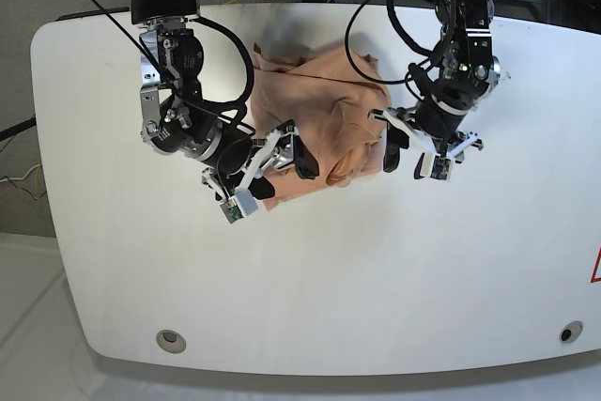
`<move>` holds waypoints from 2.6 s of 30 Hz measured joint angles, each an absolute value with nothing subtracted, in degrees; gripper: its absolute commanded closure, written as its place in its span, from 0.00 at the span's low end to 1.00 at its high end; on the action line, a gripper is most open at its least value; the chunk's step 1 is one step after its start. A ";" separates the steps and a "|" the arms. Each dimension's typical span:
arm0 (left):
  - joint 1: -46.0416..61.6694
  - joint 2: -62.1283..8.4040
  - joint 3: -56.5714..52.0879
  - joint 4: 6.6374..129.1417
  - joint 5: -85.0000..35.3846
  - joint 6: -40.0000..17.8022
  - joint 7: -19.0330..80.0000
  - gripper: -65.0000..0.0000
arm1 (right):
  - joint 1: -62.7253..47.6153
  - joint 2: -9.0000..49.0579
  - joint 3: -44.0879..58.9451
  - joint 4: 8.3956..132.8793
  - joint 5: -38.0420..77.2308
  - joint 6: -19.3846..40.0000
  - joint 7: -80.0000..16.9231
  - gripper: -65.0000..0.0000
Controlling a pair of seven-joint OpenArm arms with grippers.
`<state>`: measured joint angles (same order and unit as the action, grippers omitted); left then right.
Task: Fold the T-shirt properly
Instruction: 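Release the left gripper and reposition both grippers on the bundled shirt, then grasp the bundled shirt with both grippers and pull it toward the robot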
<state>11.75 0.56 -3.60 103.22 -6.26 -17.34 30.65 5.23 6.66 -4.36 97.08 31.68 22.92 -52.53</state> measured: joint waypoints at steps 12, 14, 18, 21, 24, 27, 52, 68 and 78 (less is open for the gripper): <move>12.03 1.91 -2.28 108.14 -6.24 -17.37 39.81 0.99 | 9.15 6.48 -6.13 95.46 27.38 23.16 -52.51 0.97; 11.66 2.20 -2.31 108.29 -6.24 -17.32 40.88 0.99 | 9.74 6.37 -6.37 94.61 27.38 23.16 -52.40 0.97; 11.73 3.09 -2.50 108.68 -6.24 -17.12 41.17 0.99 | 11.11 6.57 -7.77 92.12 27.14 23.11 -52.38 1.00; 12.29 3.90 -1.56 108.71 -6.22 -17.08 41.41 0.99 | 12.32 6.55 -8.95 89.41 27.20 23.14 -52.49 1.00; 13.61 4.32 0.16 108.73 -6.46 -17.12 41.34 0.99 | 13.30 6.63 -10.28 86.98 27.20 23.14 -51.62 1.00; 15.20 5.02 2.22 108.73 -6.35 -17.10 42.22 0.99 | 13.61 6.76 -11.68 84.99 27.20 23.14 -49.54 1.00; 19.20 8.54 10.44 105.67 -6.15 -11.49 40.12 0.99 | 16.91 6.22 -18.48 69.43 14.44 23.64 -41.54 1.00; 17.45 7.38 5.98 97.25 -6.81 -13.82 35.03 0.99 | 13.26 6.57 -11.60 69.91 10.96 24.64 -37.21 1.00; 15.53 4.89 4.25 97.10 -6.66 -14.96 35.05 0.99 | 7.11 8.40 -4.49 77.47 10.22 23.88 -38.30 1.00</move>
